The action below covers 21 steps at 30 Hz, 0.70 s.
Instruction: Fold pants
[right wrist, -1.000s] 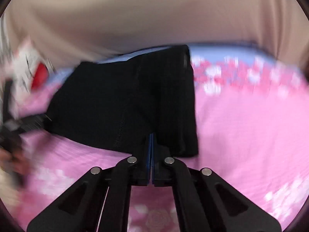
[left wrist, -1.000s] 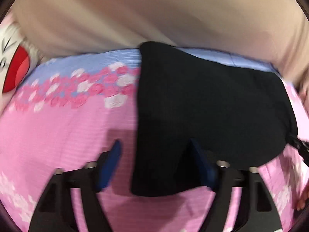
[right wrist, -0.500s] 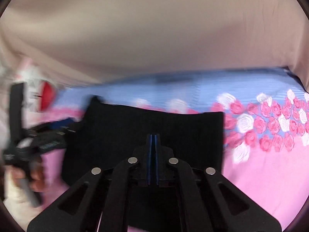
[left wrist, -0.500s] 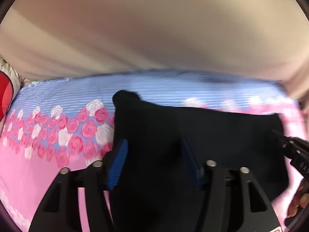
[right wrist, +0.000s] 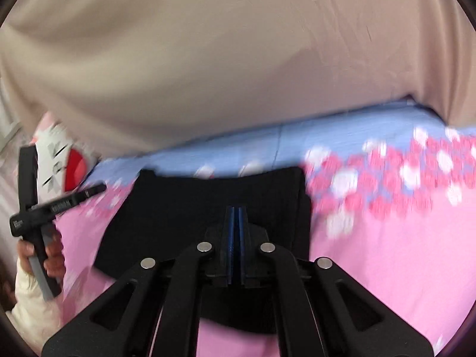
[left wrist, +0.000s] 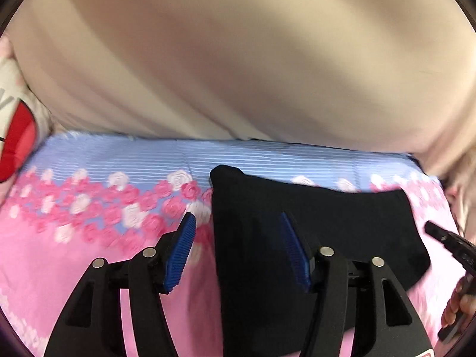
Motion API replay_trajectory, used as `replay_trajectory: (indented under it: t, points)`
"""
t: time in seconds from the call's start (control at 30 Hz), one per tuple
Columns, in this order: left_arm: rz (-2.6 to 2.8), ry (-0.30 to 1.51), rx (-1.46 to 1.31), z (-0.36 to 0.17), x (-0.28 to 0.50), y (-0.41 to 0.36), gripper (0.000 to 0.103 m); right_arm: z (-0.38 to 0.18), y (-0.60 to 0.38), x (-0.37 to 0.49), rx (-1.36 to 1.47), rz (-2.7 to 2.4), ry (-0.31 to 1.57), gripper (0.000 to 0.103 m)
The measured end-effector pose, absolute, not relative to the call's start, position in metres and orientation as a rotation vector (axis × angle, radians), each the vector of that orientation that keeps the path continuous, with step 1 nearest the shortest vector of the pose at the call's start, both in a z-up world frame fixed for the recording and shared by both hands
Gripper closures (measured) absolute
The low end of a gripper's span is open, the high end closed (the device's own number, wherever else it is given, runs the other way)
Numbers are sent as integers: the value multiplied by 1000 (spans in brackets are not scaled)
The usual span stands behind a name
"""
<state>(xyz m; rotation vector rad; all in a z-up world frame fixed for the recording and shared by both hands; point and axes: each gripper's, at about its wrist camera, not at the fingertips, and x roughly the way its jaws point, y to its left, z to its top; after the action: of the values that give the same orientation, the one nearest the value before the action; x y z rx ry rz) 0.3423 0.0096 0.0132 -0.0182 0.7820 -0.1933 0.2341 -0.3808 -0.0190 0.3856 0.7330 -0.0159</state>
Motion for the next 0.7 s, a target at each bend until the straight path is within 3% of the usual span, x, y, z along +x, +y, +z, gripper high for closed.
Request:
replay_trajectory:
  t: [0.1, 0.17, 0.23, 0.3, 0.43, 0.53, 0.7]
  points:
    - [-172, 825, 81, -11, 317, -3, 45, -56, -382, 227, 305, -115, 816, 103]
    - [-125, 900, 121, -46, 320, -13, 44, -55, -400, 217, 492, -75, 775, 103]
    - [-102, 863, 100, -41, 310, -7, 42, -33, -389, 201, 437, -110, 731, 99]
    - [-101, 865, 57, -26, 300, -4, 47, -22, -373, 190, 375, -98, 717, 99]
    - [-94, 861, 128, -33, 291, -18, 42, -57, -388, 186, 324, -187, 793, 102]
    - [-99, 901, 53, -36, 282, -9, 46, -44, -396, 166, 396, -212, 743, 95]
    - [-148, 859, 11, -21, 243, -6, 44, -39, -367, 140, 269, -212, 757, 95]
